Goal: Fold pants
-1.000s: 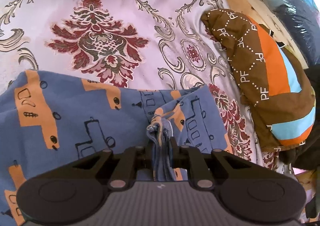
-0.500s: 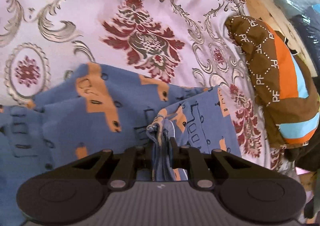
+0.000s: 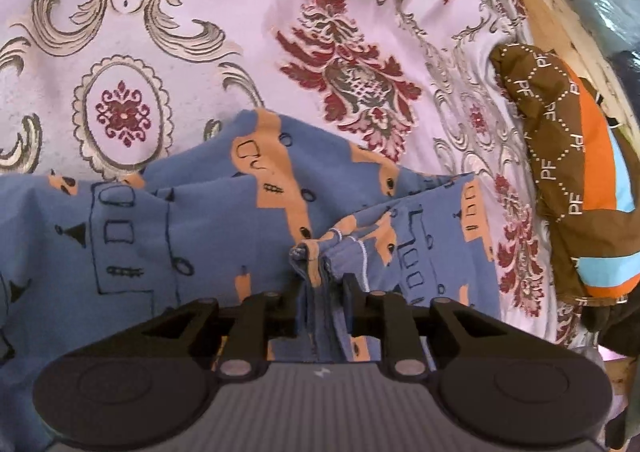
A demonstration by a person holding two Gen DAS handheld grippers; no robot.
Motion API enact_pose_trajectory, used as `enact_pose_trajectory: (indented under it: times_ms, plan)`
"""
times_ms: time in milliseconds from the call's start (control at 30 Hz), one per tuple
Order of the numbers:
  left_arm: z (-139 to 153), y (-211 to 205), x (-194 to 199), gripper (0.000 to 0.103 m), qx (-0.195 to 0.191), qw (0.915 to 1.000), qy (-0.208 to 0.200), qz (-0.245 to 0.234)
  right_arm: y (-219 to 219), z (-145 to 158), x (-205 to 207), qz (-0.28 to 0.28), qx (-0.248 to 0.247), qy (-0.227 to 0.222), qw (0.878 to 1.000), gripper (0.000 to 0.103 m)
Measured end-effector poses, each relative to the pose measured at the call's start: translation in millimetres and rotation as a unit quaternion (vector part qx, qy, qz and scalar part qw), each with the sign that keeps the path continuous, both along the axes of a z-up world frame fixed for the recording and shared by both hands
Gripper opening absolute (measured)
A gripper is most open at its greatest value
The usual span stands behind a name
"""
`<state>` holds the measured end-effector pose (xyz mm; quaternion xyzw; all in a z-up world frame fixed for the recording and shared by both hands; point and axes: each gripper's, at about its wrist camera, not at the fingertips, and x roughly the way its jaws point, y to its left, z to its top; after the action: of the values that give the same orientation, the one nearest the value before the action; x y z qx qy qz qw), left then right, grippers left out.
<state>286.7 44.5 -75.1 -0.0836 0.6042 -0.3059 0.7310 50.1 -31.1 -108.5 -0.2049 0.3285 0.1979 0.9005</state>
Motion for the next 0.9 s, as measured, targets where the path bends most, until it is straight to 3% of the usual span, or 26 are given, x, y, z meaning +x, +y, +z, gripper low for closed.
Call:
enact_pose_trajectory:
  times_ms: [100, 167, 233, 300, 433, 567, 733, 833, 900]
  plan:
    - [-1.2, 2.4, 0.4, 0.027, -0.004, 1.0000, 0.000, 0.003, -2.1, -0.9, -0.6, 0.001, 0.010, 0.000, 1.000, 0.019]
    - [0.4, 3.8, 0.4, 0.031, -0.003, 1.0000, -0.004, 0.006, -3.9, 0.2, -2.3, 0.000, 0.017, -0.004, 1.000, 0.036]
    - [5.2, 6.1, -2.7, 0.041, 0.000, 0.9999, -0.014, 0.009, -6.2, 2.9, -5.5, -0.004, 0.024, -0.010, 1.000, 0.048]
    - [13.5, 10.9, -7.9, 0.065, 0.003, 0.9994, -0.032, 0.015, -9.7, 6.7, -9.9, -0.009, 0.032, -0.019, 0.999, 0.061]
    - [36.2, 26.9, -27.8, 0.086, 0.001, 0.9953, -0.087, 0.043, -20.2, 17.3, -21.1, -0.025, 0.059, -0.042, 0.997, 0.102]
    - [58.5, 53.8, -50.5, 0.097, -0.030, 0.9853, -0.133, 0.103, -27.3, 28.3, -32.2, -0.056, 0.069, -0.084, 0.993, 0.102]
    - [93.1, 105.7, -85.9, 0.103, -0.066, 0.9581, -0.190, 0.203, -26.6, 36.1, -40.2, -0.087, 0.037, -0.145, 0.985, 0.102]
    - [111.9, 141.6, -93.7, 0.103, -0.057, 0.9514, -0.206, 0.222, -26.6, 37.0, -35.0, -0.093, 0.030, -0.150, 0.984, 0.102]
    - [119.2, 164.8, -93.5, 0.103, -0.045, 0.9520, -0.216, 0.213, -25.5, 36.7, -30.7, -0.093, 0.031, -0.146, 0.984, 0.102]
